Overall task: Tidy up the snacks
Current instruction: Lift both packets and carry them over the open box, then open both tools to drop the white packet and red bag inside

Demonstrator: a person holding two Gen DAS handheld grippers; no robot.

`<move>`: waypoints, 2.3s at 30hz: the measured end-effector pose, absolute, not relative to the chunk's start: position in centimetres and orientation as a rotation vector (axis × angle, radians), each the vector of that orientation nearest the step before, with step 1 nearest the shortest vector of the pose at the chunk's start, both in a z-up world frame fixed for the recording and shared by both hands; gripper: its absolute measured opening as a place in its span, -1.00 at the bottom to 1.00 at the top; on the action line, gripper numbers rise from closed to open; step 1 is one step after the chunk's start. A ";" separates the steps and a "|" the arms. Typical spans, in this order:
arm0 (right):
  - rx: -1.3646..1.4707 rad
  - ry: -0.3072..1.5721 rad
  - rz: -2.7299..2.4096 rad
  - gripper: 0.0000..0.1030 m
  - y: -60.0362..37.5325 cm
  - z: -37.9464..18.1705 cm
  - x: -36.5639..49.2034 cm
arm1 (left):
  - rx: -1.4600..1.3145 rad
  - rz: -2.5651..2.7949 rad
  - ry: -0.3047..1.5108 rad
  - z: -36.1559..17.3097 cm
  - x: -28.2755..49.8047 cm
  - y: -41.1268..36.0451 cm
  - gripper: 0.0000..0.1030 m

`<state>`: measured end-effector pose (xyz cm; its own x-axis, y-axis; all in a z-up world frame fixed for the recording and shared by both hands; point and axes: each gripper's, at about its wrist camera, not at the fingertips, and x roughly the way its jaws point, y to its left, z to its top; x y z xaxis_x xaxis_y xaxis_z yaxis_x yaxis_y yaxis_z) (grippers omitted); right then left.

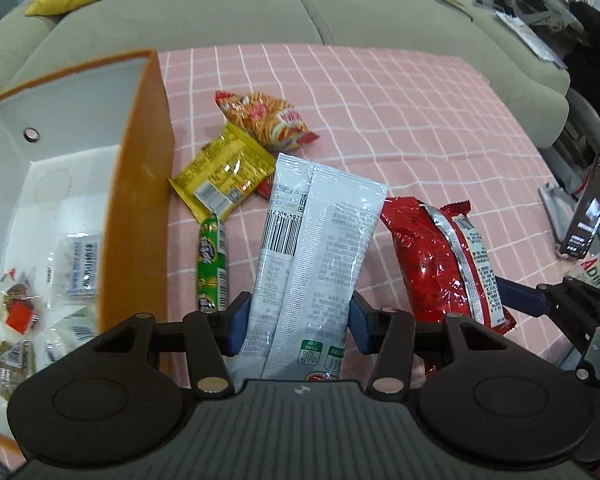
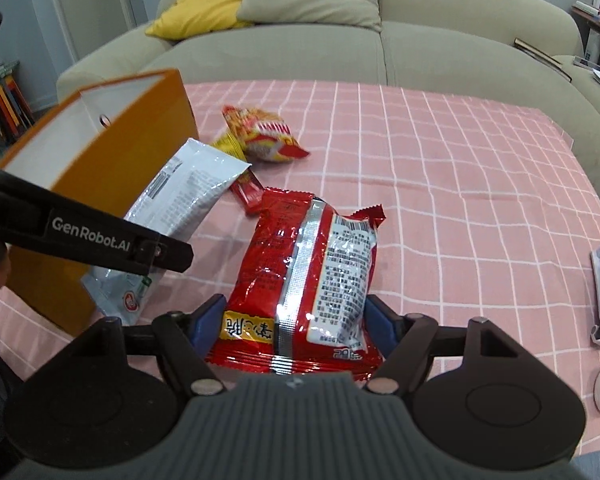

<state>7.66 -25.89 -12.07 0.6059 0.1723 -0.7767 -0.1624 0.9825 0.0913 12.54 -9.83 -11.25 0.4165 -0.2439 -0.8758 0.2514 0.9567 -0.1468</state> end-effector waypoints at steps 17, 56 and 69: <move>-0.027 0.744 0.340 0.39 -20.8 -5.6 6.5 | 0.024 -0.266 0.971 -4.5 10.2 -4.4 0.10; -0.673 0.794 0.605 0.39 -1.0 -8.7 19.7 | 0.136 0.002 1.225 -9.7 20.2 8.2 0.11; -0.824 0.841 0.664 0.38 0.7 -11.9 22.4 | 0.206 -0.011 1.293 -12.6 22.7 7.2 0.10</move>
